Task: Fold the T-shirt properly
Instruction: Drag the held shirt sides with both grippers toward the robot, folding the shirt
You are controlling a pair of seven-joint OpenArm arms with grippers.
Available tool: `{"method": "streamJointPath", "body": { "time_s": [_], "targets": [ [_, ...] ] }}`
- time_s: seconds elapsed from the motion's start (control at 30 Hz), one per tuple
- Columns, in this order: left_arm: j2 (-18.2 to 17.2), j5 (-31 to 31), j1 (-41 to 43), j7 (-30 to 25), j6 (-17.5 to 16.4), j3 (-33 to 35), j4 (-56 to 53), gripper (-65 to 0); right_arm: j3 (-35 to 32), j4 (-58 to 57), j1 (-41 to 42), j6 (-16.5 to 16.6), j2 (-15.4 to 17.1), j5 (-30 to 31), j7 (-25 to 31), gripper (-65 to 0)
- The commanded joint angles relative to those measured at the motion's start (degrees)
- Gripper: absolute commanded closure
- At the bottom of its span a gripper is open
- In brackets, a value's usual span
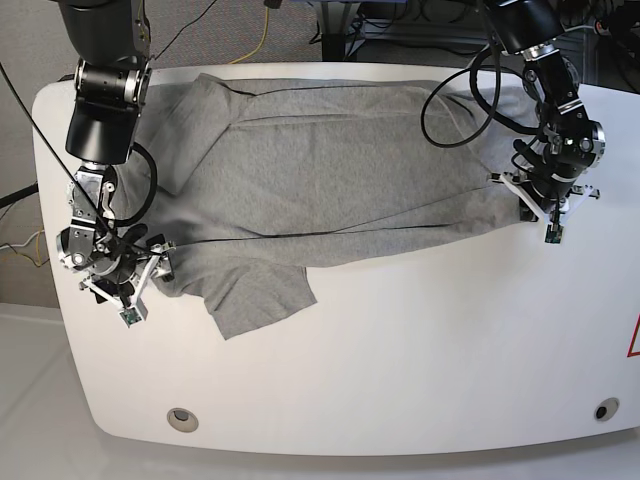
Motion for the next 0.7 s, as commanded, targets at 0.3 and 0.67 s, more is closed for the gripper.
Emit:
{"method": "streamJointPath", "body": {
  "time_s": [0.3,0.67],
  "targets": [
    [-0.6,-0.4,-0.7,-1.1,0.1,0.1,1.2,-0.5,0.2,-12.5,5.8,-0.2,0.3,0.2,9.0,-46.4],
    [-0.6,-0.4,-0.7,-1.1,0.1,0.1,1.2,-0.5,0.2,-18.0,7.1,-0.3,0.2,0.2,13.8,-46.4]
  ]
}}
